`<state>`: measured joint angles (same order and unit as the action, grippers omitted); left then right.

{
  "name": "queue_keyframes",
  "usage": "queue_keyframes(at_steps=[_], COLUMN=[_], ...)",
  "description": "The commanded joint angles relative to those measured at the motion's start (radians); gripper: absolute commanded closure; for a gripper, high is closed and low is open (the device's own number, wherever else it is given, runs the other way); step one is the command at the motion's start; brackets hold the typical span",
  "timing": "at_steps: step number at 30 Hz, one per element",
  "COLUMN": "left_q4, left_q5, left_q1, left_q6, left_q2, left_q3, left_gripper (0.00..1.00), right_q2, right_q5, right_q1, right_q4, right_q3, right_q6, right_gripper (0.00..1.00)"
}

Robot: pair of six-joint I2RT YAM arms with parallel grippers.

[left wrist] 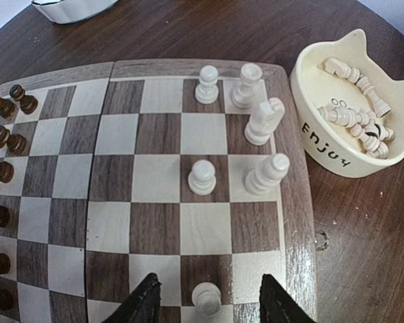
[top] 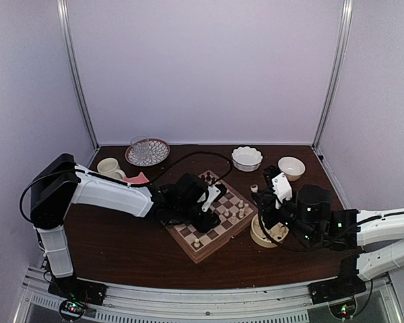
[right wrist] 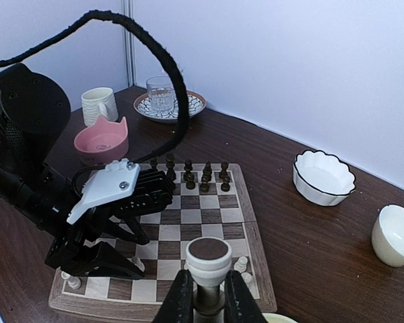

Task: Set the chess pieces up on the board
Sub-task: Place the pawn on d2, then pass from the right arm to the left

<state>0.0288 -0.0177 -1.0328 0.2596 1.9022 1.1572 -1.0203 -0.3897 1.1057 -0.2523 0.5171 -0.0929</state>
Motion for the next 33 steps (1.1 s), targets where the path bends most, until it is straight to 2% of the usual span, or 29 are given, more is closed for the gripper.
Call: queue_keyframes(at_steps=[1, 6, 9, 14, 17, 19, 21, 27, 33], left_q4=[0.078, 0.116, 0.047, -0.078, -0.158, -0.213, -0.250, -0.394, -0.455], left_q5=[0.018, -0.006, -0.031, -0.044, -0.032, 0.011, 0.092, 0.281, 0.358], left_q1=[0.009, 0.008, 0.007, 0.007, 0.007, 0.007, 0.007, 0.007, 0.008], left_q6=[0.018, 0.032, 0.024, 0.017, 0.019, 0.022, 0.043, 0.127, 0.172], left_q2=[-0.022, -0.036, -0.100, -0.218, -0.281, -0.317, -0.343, -0.395, -0.413], left_q3=[0.026, 0.038, -0.030, -0.147, -0.218, -0.254, -0.275, -0.341, -0.368], left_gripper=[0.51, 0.50, 0.50, 0.49, 0.50, 0.55, 0.57, 0.53, 0.44], right_q2=[-0.009, -0.023, -0.030, -0.085, -0.125, -0.149, -0.171, -0.202, -0.225], right_q5=[0.000, 0.005, 0.038, 0.175, 0.324, 0.448, 0.507, 0.514, 0.497], right_q1=[0.003, 0.003, 0.002, 0.002, 0.000, 0.000, 0.000, 0.000, 0.000], right_q4=[0.010, 0.014, 0.005, 0.006, -0.025, -0.043, -0.045, -0.029, -0.008], right_q3=[0.018, 0.026, 0.027, 0.058, 0.069, 0.080, 0.092, 0.107, 0.122], right_q6=[-0.003, 0.001, 0.002, 0.015, 0.023, 0.037, 0.045, 0.068, 0.079], right_gripper=[1.00, 1.00, 1.00, 1.00, 1.00, 0.99, 0.99, 0.99, 0.98])
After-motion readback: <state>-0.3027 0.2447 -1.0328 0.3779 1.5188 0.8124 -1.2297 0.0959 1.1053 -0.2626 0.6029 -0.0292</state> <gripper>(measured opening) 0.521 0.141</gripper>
